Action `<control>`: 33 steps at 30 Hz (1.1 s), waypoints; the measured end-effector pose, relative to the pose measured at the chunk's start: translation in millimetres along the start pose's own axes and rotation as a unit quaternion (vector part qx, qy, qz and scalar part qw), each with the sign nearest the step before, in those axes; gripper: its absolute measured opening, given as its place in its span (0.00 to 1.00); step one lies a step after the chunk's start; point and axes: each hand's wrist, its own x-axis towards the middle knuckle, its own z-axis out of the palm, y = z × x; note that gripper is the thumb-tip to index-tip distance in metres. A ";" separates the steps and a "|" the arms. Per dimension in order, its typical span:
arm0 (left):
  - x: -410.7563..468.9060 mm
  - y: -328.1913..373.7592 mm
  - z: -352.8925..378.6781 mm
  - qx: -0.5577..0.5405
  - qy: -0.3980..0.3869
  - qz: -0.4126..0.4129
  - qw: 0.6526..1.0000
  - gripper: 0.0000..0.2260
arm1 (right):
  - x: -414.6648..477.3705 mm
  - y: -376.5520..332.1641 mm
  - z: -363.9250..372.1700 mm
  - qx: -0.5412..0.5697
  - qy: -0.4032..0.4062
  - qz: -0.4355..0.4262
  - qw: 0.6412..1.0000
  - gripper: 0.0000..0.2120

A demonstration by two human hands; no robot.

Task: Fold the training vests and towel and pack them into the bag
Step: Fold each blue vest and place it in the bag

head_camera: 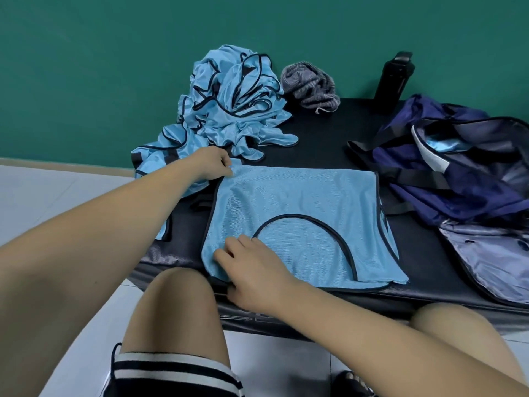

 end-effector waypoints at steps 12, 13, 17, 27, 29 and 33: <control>4.0 10.7 -2.8 0.073 -0.009 -0.010 0.997 0.15 | 8.8 -19.0 17.0 -0.101 0.082 0.038 0.991 0.13; 4.3 10.6 -4.1 0.065 -0.007 -0.012 0.998 0.14 | 8.7 -20.1 15.8 -0.098 0.080 0.038 0.991 0.13; 0.9 8.2 -11.8 0.001 -0.005 -0.020 1.000 0.13 | 9.7 -22.9 6.5 -0.043 0.070 0.071 0.994 0.07; -15.7 17.8 -48.1 -0.113 0.023 -0.055 0.992 0.11 | 6.0 -31.5 -30.3 0.175 0.119 0.165 0.963 0.11; -19.2 27.4 -55.3 -0.120 0.024 -0.055 0.991 0.10 | 1.8 -26.9 -36.2 0.217 0.120 0.184 0.951 0.13; -20.7 58.9 -61.2 -0.155 0.026 -0.043 0.987 0.10 | -19.2 -9.4 -56.3 0.275 0.132 0.218 0.927 0.11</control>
